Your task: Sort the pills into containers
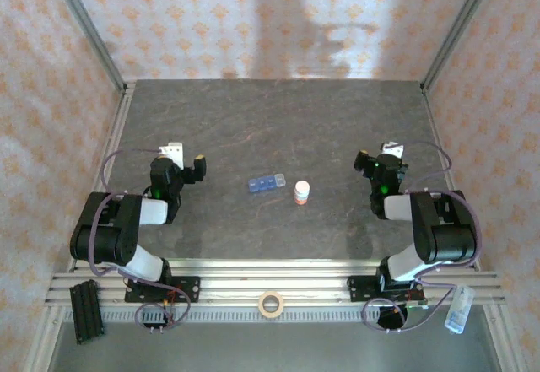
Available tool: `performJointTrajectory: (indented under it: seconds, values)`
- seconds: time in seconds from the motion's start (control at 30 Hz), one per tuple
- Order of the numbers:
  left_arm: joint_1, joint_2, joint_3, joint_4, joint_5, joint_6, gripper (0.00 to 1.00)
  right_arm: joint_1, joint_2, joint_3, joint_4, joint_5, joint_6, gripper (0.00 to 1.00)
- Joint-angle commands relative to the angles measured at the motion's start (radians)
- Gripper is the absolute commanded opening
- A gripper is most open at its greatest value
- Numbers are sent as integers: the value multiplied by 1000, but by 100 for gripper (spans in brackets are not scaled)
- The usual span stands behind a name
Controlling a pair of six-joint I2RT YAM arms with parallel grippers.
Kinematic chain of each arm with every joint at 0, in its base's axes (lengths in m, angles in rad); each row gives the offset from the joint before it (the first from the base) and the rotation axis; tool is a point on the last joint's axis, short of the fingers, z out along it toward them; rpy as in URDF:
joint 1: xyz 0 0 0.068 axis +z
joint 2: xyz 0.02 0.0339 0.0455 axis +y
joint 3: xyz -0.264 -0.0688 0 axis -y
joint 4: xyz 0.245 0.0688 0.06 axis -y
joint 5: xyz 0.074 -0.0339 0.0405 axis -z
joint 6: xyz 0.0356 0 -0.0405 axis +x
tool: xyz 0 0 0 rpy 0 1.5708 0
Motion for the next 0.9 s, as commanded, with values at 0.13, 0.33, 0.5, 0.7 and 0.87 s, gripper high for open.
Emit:
performJointTrajectory:
  seconds: [0.13, 0.33, 0.5, 0.7, 0.87]
  values:
    - [-5, 8, 34, 25, -48, 8, 100, -7, 5, 18, 31, 35, -17, 100]
    - [-6, 8, 40, 11, -119, -15, 100, -6, 5, 16, 31, 35, -16, 100]
    - [-15, 9, 47, -1, -141, -9, 100, -7, 8, 21, 26, 35, -14, 100]
    - [-22, 9, 47, -3, -153, -7, 100, -7, 6, 20, 27, 35, -14, 100]
    - [-23, 8, 47, -1, -156, -5, 100, -7, 6, 20, 26, 34, -14, 100]
